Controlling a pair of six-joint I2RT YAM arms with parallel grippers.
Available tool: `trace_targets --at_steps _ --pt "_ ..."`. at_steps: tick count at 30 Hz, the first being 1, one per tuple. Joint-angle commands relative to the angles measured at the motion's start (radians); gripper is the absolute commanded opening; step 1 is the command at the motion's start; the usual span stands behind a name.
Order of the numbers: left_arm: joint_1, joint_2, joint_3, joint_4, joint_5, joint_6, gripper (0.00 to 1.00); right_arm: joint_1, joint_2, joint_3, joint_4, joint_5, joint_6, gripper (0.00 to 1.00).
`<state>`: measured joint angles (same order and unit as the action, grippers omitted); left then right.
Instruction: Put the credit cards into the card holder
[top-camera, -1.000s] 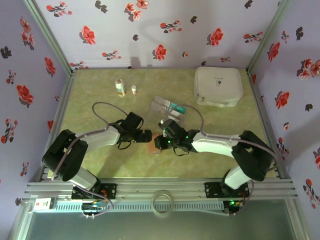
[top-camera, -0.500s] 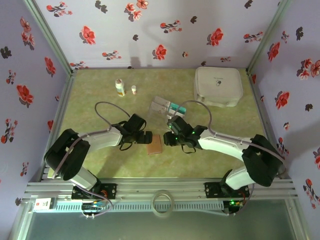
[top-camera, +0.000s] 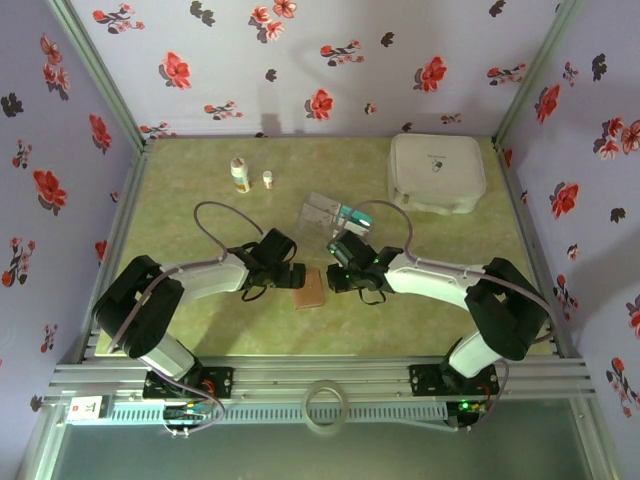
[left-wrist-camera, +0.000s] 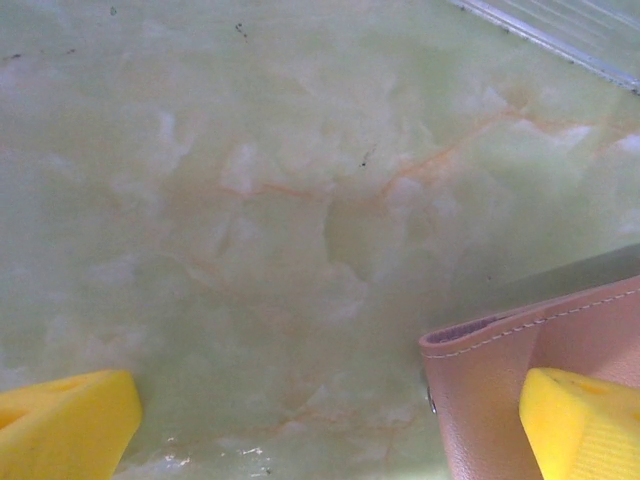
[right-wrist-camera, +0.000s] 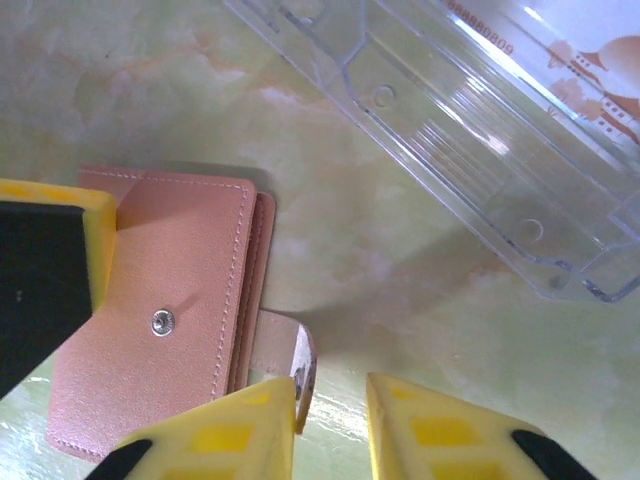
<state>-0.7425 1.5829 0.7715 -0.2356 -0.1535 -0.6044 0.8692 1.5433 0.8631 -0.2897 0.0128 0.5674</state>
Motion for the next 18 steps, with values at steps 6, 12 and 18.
trace_targets --at_steps 6,12,18 --pt "0.011 0.068 -0.034 -0.056 -0.08 0.026 1.0 -0.012 0.008 0.02 0.001 0.002 -0.013 0.09" --pt "0.009 0.068 -0.037 -0.054 -0.081 0.025 1.0 -0.019 -0.001 0.007 0.036 -0.041 -0.005 0.0" --pt "0.009 0.068 -0.037 -0.052 -0.081 0.024 1.0 -0.019 -0.015 -0.013 0.107 -0.127 0.015 0.0"
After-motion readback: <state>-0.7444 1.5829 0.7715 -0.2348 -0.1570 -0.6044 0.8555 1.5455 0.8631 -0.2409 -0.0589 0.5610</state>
